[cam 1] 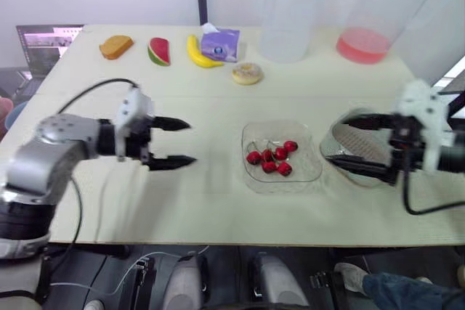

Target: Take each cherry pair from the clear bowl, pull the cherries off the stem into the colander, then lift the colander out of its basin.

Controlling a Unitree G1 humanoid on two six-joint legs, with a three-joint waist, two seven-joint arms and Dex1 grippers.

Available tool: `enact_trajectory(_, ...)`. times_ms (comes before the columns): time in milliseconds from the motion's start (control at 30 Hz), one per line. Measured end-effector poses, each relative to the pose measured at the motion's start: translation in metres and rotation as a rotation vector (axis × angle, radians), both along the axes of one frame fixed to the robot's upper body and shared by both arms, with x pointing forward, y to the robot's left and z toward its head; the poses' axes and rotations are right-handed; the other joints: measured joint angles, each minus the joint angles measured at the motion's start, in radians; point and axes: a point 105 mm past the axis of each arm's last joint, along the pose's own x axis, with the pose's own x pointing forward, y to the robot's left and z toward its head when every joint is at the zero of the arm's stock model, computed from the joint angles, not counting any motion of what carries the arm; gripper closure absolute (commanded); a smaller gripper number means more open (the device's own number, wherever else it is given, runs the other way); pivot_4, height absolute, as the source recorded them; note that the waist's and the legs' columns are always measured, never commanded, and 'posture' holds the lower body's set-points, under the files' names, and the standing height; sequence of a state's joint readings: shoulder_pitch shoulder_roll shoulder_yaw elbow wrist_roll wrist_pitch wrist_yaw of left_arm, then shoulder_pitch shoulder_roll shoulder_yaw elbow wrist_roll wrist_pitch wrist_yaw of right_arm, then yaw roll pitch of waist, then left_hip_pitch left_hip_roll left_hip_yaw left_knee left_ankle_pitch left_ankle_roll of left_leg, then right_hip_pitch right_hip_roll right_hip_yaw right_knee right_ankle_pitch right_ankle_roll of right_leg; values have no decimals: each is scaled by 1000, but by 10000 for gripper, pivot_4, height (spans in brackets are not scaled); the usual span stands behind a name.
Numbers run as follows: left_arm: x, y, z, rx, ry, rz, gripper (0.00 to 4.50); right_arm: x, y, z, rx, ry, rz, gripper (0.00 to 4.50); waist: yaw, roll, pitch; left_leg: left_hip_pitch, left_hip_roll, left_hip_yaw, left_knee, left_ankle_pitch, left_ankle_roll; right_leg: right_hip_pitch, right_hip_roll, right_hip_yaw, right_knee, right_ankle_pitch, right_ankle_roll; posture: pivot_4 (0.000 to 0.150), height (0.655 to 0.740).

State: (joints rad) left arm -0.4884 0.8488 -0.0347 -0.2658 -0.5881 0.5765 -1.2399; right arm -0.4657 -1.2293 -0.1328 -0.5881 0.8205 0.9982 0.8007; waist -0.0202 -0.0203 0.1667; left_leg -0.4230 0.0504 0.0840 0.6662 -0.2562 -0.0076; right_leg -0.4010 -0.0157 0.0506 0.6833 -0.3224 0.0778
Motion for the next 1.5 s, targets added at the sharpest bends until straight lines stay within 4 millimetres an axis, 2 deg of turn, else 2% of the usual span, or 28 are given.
enact_trajectory(100, -2, -8, -2, 9, 5, -29, 464, 22, 16, -14, -105, 52, 40, 0, 1, 0, 0, -4, 0, 1, 0, 0, 0, -6, 0, 1, 2, 0, 0, 1500, 7400)
enact_trajectory(200, -3, -12, -2, 11, 12, -34, 464, 26, 23, -36, -244, 159, 117, 0, 9, 0, 0, -6, 0, 1, 1, 0, 1, -7, 0, 0, 1, 0, 0, 1500, 7400)
enact_trajectory(300, -4, -16, -4, 18, 7, -49, 464, 29, 21, -51, -334, 229, 147, 0, 8, 0, 0, -7, -1, 2, 1, -1, 1, -7, 0, 0, 1, 0, 0, 1500, 7400)
enact_trajectory(567, -5, -21, -5, 9, 4, -58, 464, 48, 23, -70, -441, 264, 176, 0, 3, 0, 0, -5, 0, 2, 2, 0, 1, -7, 1, 0, 4, 0, 0, 1500, 7400)
enact_trajectory(967, -3, -21, -6, 13, -2, -37, 464, 48, 28, -87, -493, 292, 233, 0, 5, 0, 0, -5, 0, 2, 2, 0, 1, -7, 1, 0, 4, 0, 0, 1500, 7400)
enact_trajectory(1067, -2, -20, -7, 13, -1, -33, 0, 47, 29, -91, -497, 303, 241, 9017, 5, 0, 0, -5, 0, 2, 2, 0, 1, -7, 1, 0, 4, 0, 0, 1500, 7400)
enact_trajectory(1200, -2, -20, -7, 16, -5, -31, 0, 48, 28, -94, -504, 309, 238, 28989, 5, 0, 0, -5, 0, 2, 2, 0, 1, -7, 1, 0, 4, 0, 0, 1500, 7400)
enact_trajectory(1500, -1, -20, -7, 13, -15, -29, 0, 51, 30, -97, -512, 303, 246, 28989, 5, 0, 0, -5, 0, 2, 2, 0, 1, -7, 1, 0, 4, 0, 0, 1500, 7400)
